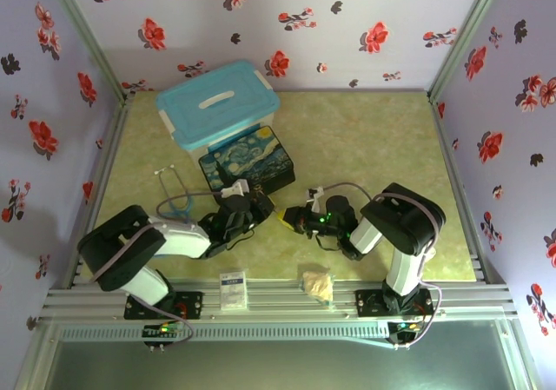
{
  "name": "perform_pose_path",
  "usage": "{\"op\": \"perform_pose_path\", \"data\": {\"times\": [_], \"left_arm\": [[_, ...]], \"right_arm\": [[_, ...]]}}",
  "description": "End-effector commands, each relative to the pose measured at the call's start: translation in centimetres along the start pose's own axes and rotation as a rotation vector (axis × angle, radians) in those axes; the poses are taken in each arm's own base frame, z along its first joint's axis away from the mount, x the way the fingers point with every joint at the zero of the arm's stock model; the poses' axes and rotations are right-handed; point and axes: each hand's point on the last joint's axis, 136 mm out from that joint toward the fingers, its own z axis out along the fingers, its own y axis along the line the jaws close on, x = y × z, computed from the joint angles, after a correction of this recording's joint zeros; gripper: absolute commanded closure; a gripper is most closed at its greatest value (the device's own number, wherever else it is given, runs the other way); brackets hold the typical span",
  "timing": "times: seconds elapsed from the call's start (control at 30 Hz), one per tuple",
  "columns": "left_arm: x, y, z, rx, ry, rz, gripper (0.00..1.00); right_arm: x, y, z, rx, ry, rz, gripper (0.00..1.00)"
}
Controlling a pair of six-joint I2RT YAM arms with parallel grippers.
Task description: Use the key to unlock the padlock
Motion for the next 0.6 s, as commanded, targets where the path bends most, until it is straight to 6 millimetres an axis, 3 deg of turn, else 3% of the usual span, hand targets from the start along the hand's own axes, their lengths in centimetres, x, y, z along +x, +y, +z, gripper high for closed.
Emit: {"op": "perform_pose_path", "data": {"times": [0.0, 0.27, 0.43, 0.57], "left_arm": [[0.1, -6.6, -1.2, 0.151, 0.054, 0.044, 1.0], [0.4, -5.5, -0.8, 0.154, 0.058, 0.019, 1.0], [0.3, -5.9, -0.6, 0.15, 0.054, 0.033, 1.0], [0.1, -6.2, -0.5, 0.149, 0.052, 0.047, 1.0]], "right_arm": [[-1.9, 3.0, 0.9, -0.093, -0.042, -0.039, 1.0], [-1.1, 4.8, 1.0, -0.138, -0.002, -0.008, 1.0], [0.0, 5.1, 1.2, -0.141, 0.025, 0.02, 1.0], [1.0, 6.7, 1.8, -0.175, 0.038, 0.011, 1.0]]}}
